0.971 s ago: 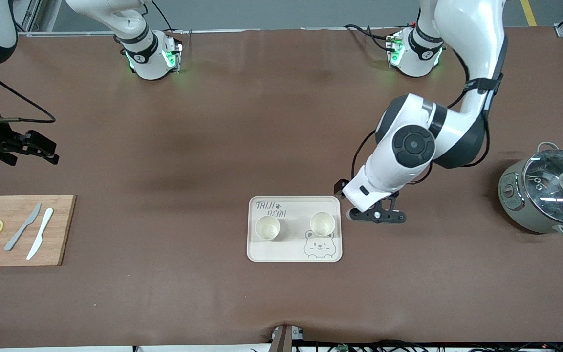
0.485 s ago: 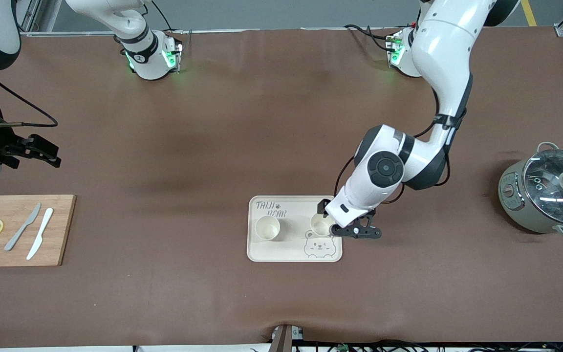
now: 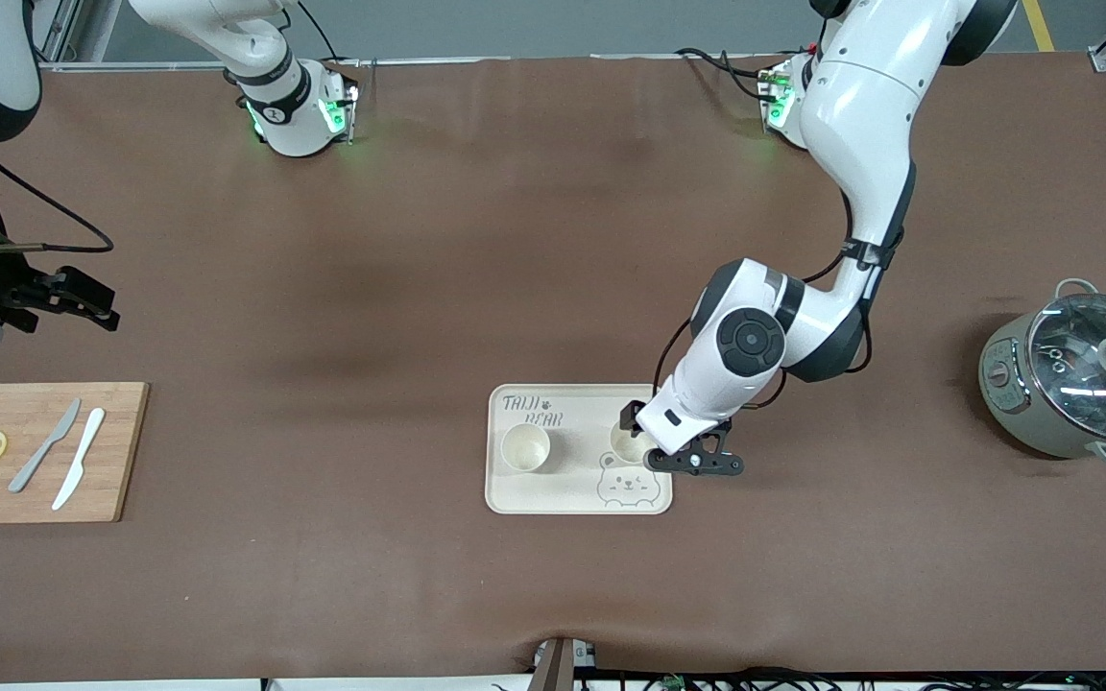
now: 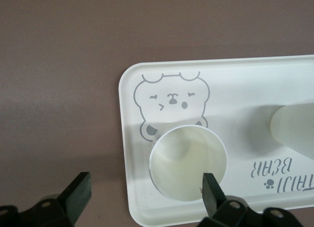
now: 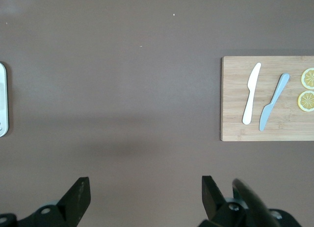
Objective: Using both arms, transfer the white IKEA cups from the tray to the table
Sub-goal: 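Grasp the cup rim with the left gripper while the right gripper approaches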
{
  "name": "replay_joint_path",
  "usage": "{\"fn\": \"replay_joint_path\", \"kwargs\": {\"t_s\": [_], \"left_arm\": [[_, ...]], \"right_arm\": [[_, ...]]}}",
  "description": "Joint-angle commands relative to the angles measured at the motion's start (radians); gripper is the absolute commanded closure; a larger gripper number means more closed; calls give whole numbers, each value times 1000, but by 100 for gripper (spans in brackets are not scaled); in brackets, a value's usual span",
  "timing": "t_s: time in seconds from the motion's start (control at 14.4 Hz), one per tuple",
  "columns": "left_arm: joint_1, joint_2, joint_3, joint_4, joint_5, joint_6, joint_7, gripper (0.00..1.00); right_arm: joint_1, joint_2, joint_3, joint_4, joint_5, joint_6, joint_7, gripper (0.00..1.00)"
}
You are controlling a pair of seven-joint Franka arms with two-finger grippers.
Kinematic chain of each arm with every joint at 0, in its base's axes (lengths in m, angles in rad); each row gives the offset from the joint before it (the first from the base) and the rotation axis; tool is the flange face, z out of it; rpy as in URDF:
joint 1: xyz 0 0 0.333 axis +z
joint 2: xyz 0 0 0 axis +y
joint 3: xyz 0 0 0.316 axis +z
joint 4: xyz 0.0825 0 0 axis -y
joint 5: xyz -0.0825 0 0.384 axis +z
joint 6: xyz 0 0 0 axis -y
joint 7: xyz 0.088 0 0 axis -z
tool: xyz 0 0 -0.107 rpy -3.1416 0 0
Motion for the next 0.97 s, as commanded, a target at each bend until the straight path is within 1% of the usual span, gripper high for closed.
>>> {"fn": "replay_joint_path", "kwargs": {"t_s": [0.0, 0.28, 0.42, 0.55, 0.76, 0.83, 0.9], "left_arm": [[-10, 33, 10, 18, 18, 45, -9, 0], [-21, 53, 13, 12, 62, 63, -29, 0], [-22, 60, 14, 11, 76, 71, -43, 0], [-22, 64, 13, 11, 108, 73, -50, 0], [-39, 82, 16, 12, 113, 74, -90, 0], [-39, 88, 16, 12, 113, 80, -90, 0], [-39, 91, 16, 12, 111, 80, -92, 0]], "right_arm": [[2, 4, -1, 4, -5, 5, 17, 0], [5, 7, -4, 7, -5, 12, 22, 0], [45, 44, 1, 13, -20, 37, 40, 0], [60, 63, 1, 13, -20, 48, 43, 0], [92, 114, 4, 8, -7, 124, 140, 0], [104, 134, 4, 8, -2, 146, 149, 0], [114, 149, 7, 5, 3, 140, 142, 0]]}}
